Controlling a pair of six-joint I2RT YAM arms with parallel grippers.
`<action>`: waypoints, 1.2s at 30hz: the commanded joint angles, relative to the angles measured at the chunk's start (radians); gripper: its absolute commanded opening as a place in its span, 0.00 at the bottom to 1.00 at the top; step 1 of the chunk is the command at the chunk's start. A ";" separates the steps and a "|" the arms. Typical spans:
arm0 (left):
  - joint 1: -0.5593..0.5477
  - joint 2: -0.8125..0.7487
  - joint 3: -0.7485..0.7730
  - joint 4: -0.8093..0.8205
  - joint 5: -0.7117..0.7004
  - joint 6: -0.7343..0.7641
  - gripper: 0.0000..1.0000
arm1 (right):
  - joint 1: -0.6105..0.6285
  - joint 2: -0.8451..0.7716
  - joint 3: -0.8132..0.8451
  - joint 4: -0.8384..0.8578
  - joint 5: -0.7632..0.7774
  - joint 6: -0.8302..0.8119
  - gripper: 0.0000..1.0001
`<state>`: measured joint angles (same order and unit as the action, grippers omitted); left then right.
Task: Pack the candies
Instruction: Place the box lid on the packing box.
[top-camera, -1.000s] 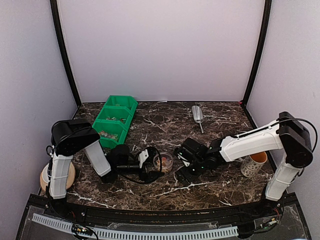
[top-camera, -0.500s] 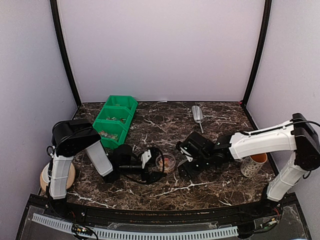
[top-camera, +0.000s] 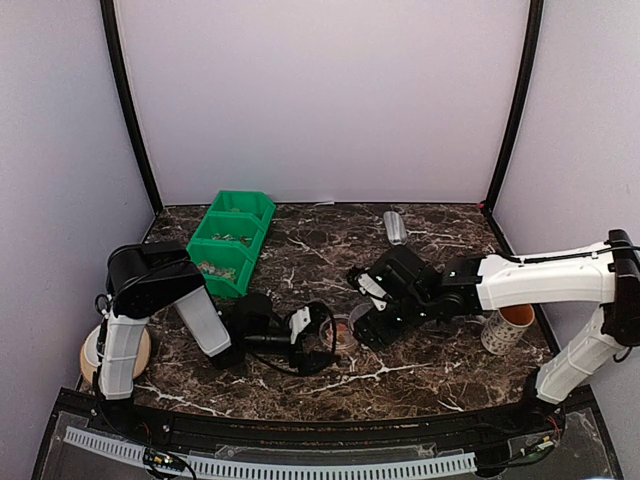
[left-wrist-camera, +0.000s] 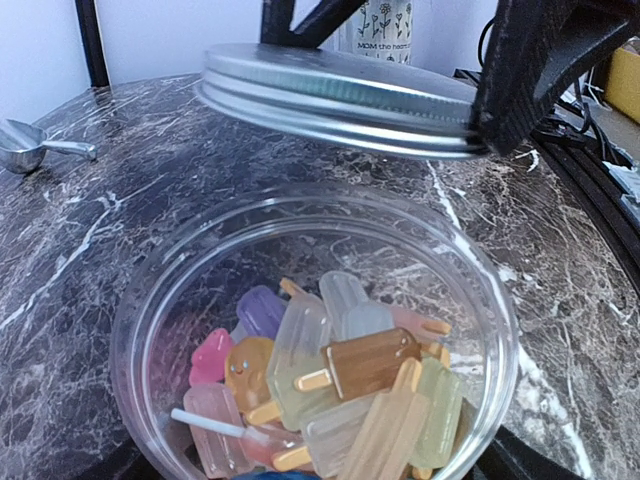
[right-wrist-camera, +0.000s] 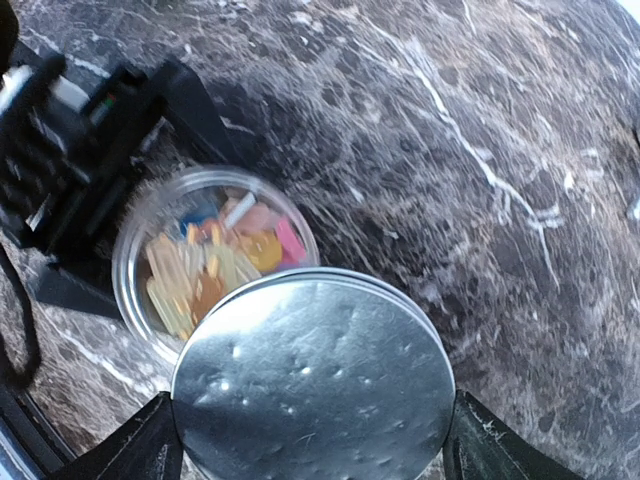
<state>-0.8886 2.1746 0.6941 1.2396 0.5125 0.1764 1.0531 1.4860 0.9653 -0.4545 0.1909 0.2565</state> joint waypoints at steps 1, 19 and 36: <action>-0.030 0.057 -0.025 -0.194 0.034 0.023 0.87 | 0.019 0.058 0.084 0.004 -0.019 -0.077 0.86; -0.041 0.062 -0.019 -0.198 0.046 0.037 0.87 | 0.040 0.198 0.181 -0.043 -0.111 -0.173 0.86; -0.053 0.062 -0.018 -0.204 0.052 0.056 0.87 | 0.041 0.260 0.260 -0.091 -0.174 -0.233 0.87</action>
<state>-0.9100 2.1784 0.7048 1.2388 0.5392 0.1875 1.0843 1.7218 1.1942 -0.5400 0.0559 0.0410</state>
